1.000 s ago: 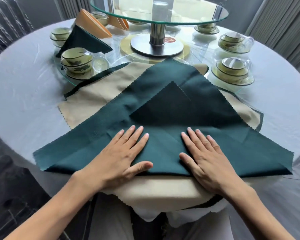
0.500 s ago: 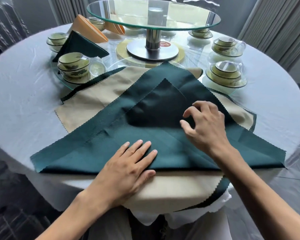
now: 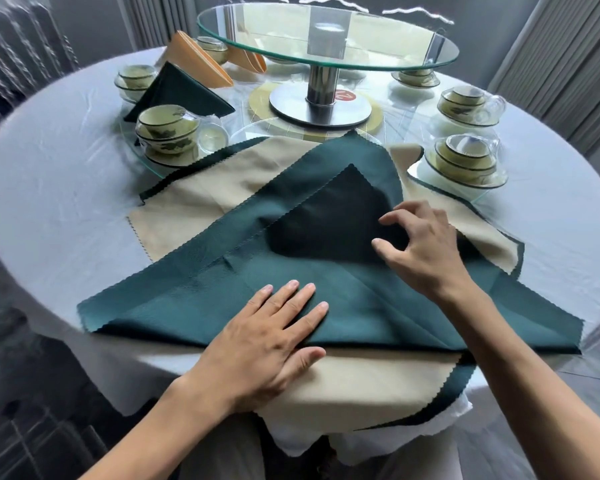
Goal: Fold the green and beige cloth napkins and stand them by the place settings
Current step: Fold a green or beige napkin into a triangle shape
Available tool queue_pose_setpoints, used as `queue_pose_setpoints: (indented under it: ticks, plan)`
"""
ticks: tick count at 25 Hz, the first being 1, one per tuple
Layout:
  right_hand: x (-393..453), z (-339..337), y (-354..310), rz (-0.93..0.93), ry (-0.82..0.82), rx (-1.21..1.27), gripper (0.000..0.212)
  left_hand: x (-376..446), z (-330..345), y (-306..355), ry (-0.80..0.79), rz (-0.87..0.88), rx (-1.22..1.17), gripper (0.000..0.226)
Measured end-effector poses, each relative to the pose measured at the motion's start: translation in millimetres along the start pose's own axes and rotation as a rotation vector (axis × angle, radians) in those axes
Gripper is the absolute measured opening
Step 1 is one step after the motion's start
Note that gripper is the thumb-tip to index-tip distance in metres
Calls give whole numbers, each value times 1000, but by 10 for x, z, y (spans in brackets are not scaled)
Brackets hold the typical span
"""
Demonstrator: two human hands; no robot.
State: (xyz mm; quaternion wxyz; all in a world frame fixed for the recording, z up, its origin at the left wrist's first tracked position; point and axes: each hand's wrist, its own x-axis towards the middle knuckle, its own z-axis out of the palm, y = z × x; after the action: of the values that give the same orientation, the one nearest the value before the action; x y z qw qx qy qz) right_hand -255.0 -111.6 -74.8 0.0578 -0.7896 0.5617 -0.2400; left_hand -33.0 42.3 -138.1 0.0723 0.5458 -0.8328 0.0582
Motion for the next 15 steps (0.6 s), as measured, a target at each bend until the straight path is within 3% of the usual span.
queue_pose_setpoints:
  ticks: [7,11,15]
  plan:
    - [-69,93,-67,-40,16,-62,35,-12,-8,-6,4,-6,-11,64]
    - [-59,106,-57,57,-7,-65,36,-22,7,-4,6,-9,-32,65]
    - [-50,48,-63,-24,5,79,48,-31,-19,25,96,-33,-65,62]
